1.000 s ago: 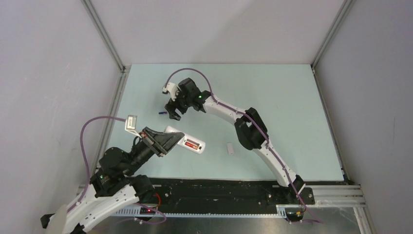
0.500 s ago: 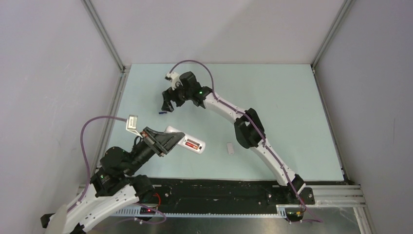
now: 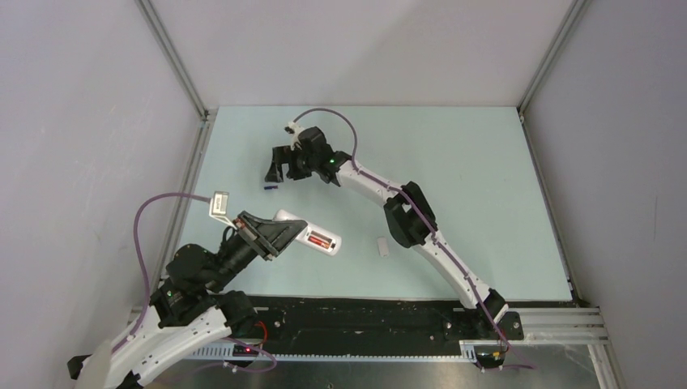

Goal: Load the batteries into the remote control
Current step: Move the battery to the center of the board.

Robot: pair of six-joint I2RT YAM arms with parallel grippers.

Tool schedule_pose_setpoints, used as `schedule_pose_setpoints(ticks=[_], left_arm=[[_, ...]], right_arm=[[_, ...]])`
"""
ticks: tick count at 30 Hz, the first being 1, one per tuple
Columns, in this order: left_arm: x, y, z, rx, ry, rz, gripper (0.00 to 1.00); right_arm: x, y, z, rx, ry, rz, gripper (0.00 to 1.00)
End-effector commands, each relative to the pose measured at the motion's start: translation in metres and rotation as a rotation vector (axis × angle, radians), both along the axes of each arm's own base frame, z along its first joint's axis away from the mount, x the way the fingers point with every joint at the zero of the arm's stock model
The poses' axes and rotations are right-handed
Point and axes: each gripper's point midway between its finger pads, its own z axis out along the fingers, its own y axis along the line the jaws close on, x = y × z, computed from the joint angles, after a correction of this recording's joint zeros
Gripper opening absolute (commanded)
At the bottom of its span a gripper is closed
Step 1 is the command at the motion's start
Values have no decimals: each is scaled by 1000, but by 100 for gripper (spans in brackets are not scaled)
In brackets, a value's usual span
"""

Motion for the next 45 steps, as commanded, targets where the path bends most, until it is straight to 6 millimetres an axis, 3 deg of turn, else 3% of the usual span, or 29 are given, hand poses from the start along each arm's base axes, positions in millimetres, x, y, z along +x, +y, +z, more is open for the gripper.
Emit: schedule_pose_setpoints(ticks=[1, 12, 30, 45], left_arm=[[-2, 7, 16, -29, -46, 15, 2], [-2, 15, 14, -7, -56, 41, 3], [1, 14, 5, -5, -26, 54, 1], [-10, 23, 10, -87, -10, 30, 0]], right_arm=[[11, 8, 4, 91, 79, -75, 99], [20, 12, -10, 153, 163, -129, 99], [8, 17, -20, 203, 256, -47, 99], [2, 32, -21, 286, 304, -54, 99]])
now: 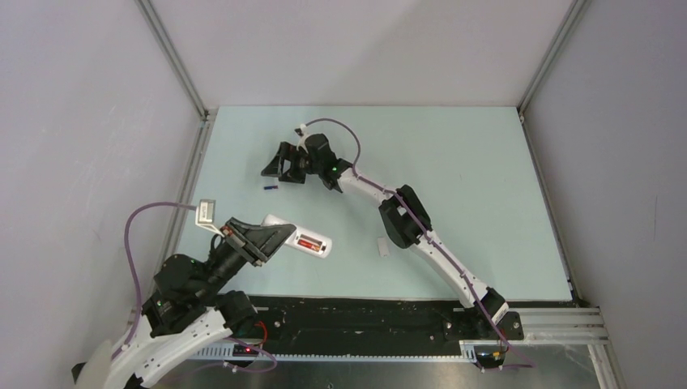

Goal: Load the batteries into the remote control
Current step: Move the battery to the center of the board.

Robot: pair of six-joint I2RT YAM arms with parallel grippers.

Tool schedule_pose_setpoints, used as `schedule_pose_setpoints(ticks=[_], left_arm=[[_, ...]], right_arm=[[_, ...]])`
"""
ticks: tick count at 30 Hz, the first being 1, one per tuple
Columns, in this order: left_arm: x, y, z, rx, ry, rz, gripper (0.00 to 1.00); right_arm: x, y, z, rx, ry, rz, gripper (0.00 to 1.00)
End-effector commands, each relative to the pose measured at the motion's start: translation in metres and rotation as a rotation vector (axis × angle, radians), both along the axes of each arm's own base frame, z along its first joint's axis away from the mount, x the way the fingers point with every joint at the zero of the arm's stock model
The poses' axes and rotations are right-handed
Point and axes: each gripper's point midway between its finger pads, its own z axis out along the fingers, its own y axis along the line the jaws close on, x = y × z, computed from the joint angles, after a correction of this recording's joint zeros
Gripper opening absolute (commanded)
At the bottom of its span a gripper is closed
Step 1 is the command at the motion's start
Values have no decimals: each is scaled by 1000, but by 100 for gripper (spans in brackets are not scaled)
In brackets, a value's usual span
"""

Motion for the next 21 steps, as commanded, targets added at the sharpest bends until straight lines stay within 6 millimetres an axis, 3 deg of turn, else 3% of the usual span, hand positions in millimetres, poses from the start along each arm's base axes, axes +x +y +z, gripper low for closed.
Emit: schedule_pose_setpoints(ticks=[1, 9, 21], left_arm=[[-2, 3, 10, -52, -3, -3, 0], [-3, 2, 10, -54, 2, -11, 0], [-6, 2, 8, -66, 13, -22, 0]], right_arm=[[-6, 11, -4, 33, 18, 10, 99], [-17, 13, 0, 56, 5, 80, 99], [-48, 12, -8, 22, -4, 215, 99]])
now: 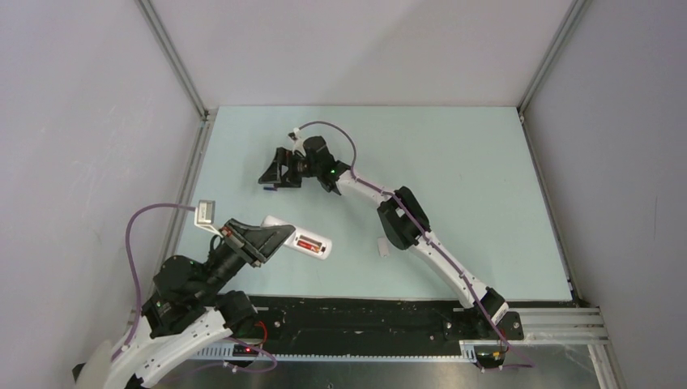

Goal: Load the batteries into the remote control
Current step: Move the battery to the center of the board.

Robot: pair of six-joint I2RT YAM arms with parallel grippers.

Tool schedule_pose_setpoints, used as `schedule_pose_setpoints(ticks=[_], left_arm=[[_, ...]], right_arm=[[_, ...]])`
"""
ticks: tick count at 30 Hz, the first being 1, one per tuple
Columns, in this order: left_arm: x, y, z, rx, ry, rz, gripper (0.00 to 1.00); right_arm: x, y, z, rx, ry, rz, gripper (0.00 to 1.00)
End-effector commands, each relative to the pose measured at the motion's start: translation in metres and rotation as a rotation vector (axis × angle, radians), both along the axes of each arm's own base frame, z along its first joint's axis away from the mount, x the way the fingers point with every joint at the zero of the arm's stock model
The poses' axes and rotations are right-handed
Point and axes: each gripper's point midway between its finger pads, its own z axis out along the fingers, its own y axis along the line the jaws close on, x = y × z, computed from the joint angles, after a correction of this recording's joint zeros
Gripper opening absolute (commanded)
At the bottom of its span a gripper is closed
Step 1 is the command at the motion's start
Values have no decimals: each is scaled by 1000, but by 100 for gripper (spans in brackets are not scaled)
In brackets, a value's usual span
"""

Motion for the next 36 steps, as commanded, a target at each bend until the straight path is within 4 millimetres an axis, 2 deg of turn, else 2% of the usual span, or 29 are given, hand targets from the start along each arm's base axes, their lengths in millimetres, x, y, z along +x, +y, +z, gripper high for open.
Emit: schedule_pose_setpoints(ticks=[1, 15, 31, 36], left_arm=[[-2, 0, 5, -31, -4, -12, 0], [-2, -1, 2, -25, 4, -14, 0], [-6, 0, -2, -38, 14, -29, 0], [-7, -2, -6, -34, 22, -38, 0]], right_arm=[[-23, 3, -11, -27, -12, 86, 99], [-29, -7, -29, -164, -132, 61, 96], [-49, -7, -44, -280, -211, 70, 71], [-45, -9, -46, -339, -228, 6, 69]])
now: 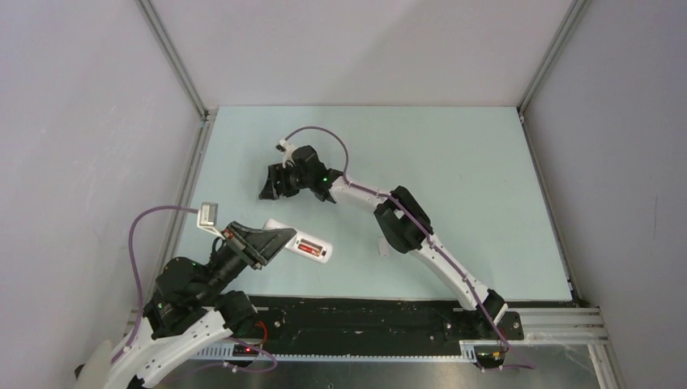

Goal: Load the batteries into the remote control
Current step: Move the battery to the center of the board.

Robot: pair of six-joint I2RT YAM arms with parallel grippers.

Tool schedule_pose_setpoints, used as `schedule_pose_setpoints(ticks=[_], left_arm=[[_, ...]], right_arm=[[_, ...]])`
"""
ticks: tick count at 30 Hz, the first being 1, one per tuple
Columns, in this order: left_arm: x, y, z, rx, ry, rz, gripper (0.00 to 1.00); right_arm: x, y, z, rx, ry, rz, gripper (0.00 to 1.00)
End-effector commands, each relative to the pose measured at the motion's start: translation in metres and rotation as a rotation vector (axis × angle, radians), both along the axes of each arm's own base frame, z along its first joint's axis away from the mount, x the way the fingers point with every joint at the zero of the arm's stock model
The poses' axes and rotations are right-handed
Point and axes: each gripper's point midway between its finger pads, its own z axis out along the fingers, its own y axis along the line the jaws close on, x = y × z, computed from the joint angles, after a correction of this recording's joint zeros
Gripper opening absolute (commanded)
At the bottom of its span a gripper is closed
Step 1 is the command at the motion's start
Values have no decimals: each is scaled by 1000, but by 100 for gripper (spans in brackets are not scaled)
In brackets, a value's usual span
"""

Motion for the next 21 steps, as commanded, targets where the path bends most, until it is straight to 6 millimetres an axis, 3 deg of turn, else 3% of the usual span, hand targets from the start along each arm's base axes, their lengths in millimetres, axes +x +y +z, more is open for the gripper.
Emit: schedule_pose_setpoints(ticks=[1, 11, 21], left_arm=[[-5, -1, 5, -31, -4, -28, 0], [-12, 8, 9, -68, -16, -28, 0], [-18, 17, 11, -76, -28, -24, 1]], right_arm=[[-15, -11, -23, -154, 27, -54, 69], [-9, -16, -28, -268, -36, -148, 52], [-10, -13, -30, -352, -117, -185, 41]])
